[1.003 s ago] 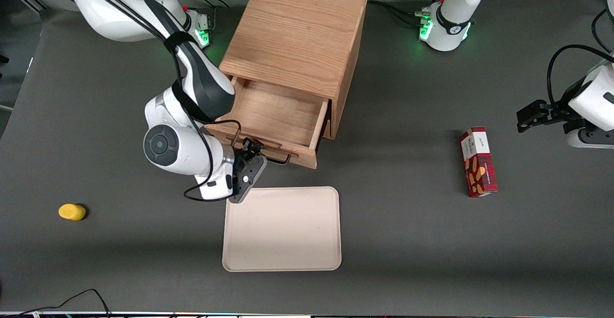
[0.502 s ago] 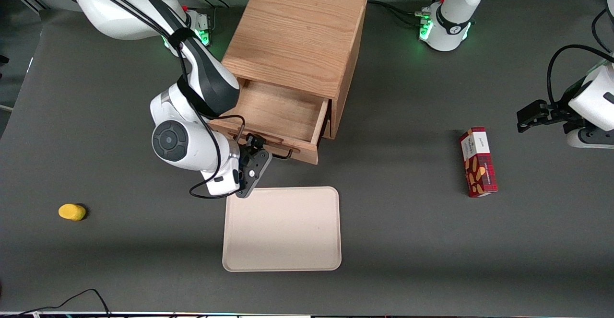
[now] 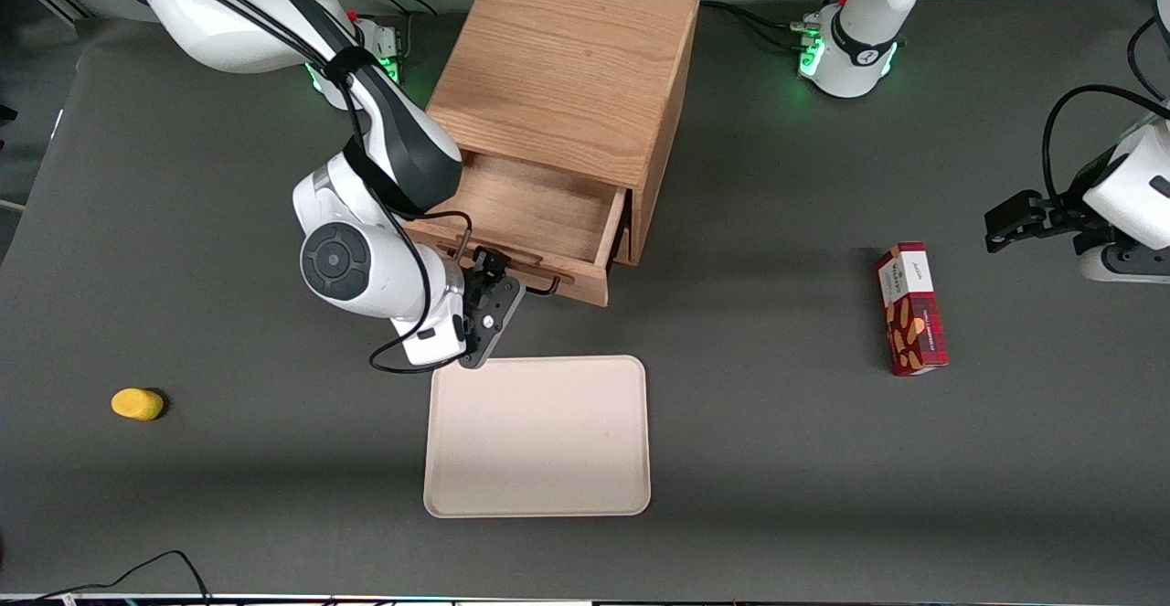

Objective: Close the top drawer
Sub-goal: 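Push the drawer front with the right gripper into the cabinet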

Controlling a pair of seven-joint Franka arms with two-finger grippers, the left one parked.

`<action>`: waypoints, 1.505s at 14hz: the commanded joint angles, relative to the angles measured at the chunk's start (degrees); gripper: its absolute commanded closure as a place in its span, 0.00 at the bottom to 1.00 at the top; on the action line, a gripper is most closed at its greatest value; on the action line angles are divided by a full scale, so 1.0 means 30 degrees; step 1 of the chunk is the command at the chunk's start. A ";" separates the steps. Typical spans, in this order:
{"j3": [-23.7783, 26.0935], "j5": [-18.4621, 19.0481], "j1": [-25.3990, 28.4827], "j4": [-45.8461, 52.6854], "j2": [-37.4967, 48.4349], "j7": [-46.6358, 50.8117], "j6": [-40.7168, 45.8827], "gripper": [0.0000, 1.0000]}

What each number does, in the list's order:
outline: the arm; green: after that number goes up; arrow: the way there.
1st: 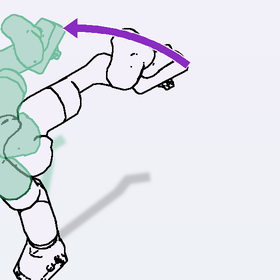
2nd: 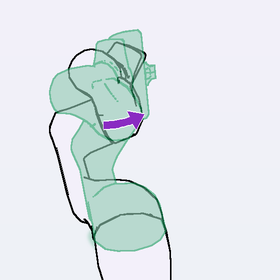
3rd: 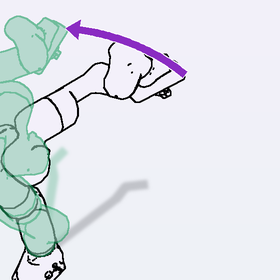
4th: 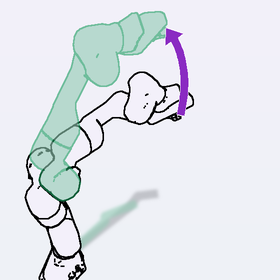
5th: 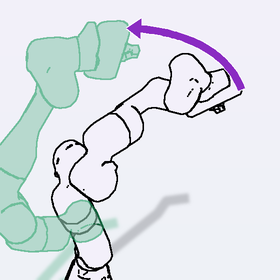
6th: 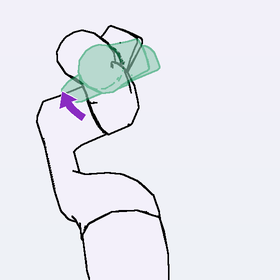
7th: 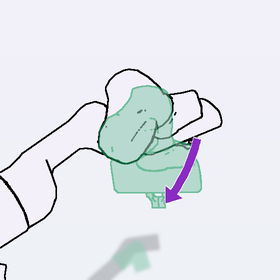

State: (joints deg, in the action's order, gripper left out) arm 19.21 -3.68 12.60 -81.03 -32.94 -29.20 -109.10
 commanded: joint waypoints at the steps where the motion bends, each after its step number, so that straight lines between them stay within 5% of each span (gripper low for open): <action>1: 0.0744 0.0786 -0.0360 -0.0765 0.0637 0.0621 0.0127 0.00; 21: 0.3499 0.2866 -0.1210 -0.2727 0.1340 0.2174 0.0272 0.00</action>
State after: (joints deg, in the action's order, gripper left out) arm 28.39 2.98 10.16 -85.46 -31.03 -24.23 -108.92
